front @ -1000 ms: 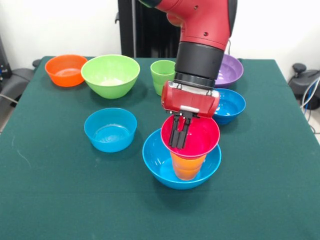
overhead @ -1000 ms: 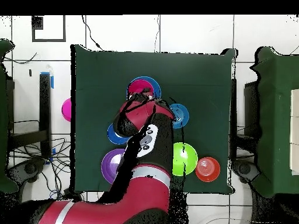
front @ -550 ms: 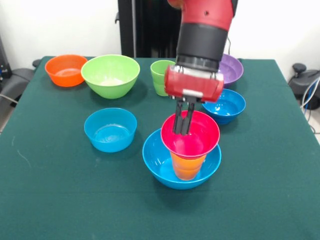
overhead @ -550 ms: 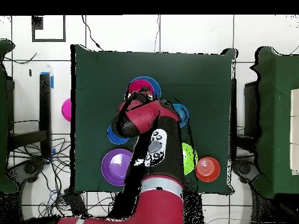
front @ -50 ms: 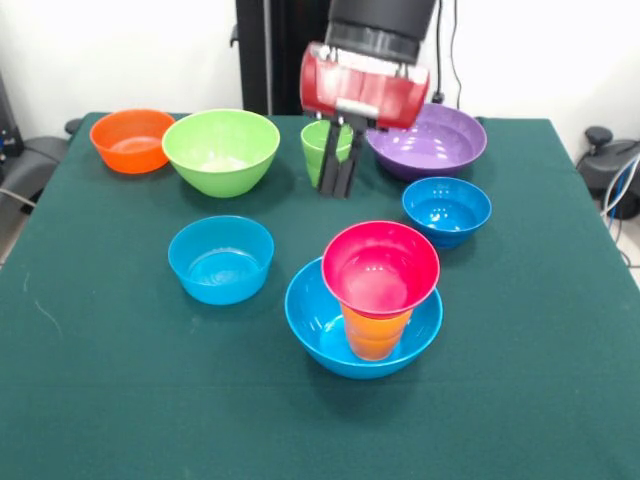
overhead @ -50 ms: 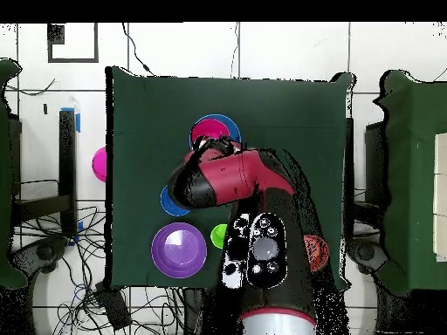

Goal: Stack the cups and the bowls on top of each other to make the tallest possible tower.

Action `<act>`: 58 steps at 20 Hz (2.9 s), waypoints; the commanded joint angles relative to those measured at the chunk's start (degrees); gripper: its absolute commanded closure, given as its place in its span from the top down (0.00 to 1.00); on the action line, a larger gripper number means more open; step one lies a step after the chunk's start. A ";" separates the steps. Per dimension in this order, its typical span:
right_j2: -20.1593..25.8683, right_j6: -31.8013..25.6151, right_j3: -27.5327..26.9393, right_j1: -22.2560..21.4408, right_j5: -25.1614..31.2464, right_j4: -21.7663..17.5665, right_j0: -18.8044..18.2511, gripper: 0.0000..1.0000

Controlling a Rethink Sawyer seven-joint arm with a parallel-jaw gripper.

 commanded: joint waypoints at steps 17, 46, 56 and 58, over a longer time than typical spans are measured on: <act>28.98 -15.75 12.91 -9.98 16.68 6.68 -15.12 1.00; 34.35 -10.34 25.95 -20.46 16.98 3.68 -21.29 1.00; 36.96 -12.24 27.54 -24.30 18.70 5.61 -23.48 1.00; 37.50 -13.19 27.38 -25.04 19.79 6.51 -24.15 1.00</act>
